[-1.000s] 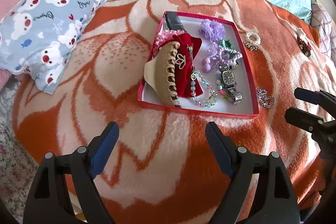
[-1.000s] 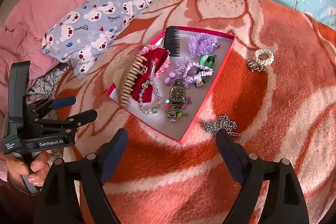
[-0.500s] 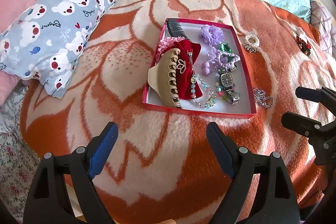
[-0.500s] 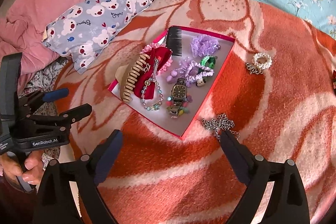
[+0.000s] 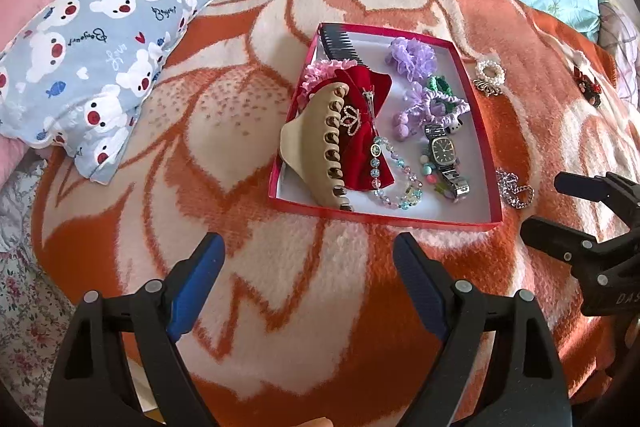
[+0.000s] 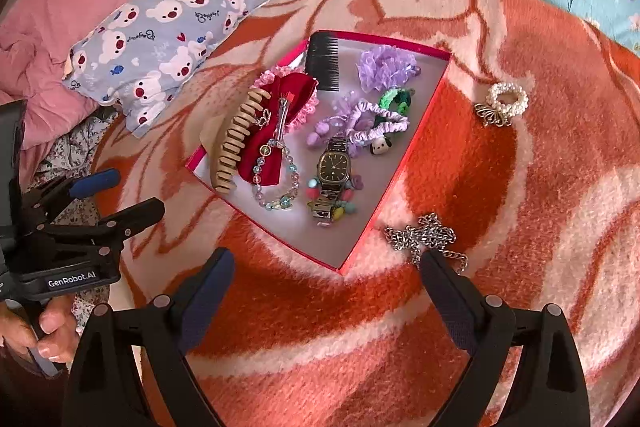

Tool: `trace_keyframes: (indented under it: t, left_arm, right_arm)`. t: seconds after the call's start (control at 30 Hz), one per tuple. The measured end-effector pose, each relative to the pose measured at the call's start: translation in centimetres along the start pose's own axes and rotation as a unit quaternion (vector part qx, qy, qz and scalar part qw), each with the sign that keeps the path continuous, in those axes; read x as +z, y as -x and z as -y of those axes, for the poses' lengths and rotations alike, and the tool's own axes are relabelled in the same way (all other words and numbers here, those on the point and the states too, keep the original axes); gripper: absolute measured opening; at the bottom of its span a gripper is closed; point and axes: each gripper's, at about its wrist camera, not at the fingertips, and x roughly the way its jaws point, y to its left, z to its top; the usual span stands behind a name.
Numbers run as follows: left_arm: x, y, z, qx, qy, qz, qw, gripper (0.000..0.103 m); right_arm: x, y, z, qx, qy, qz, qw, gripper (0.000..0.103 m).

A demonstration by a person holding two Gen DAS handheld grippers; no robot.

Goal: Organize jewelry

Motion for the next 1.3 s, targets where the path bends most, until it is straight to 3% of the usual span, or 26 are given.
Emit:
trace_keyframes:
  t: [0.53, 1.3]
  left_arm:
    - [1.5, -2.0, 0.1, 0.004, 0.002, -0.004, 1.0, 0.087]
    - [2.1, -2.8, 0.5, 0.002, -0.002, -0.006, 1.0, 0.087]
  right_arm:
    - [0.8, -2.0, 1.7, -0.002, -0.019, -0.01, 1.0, 0.095]
    - [2.0, -2.9, 1.3, 0.007, -0.016, -0.004, 1.0, 0.095]
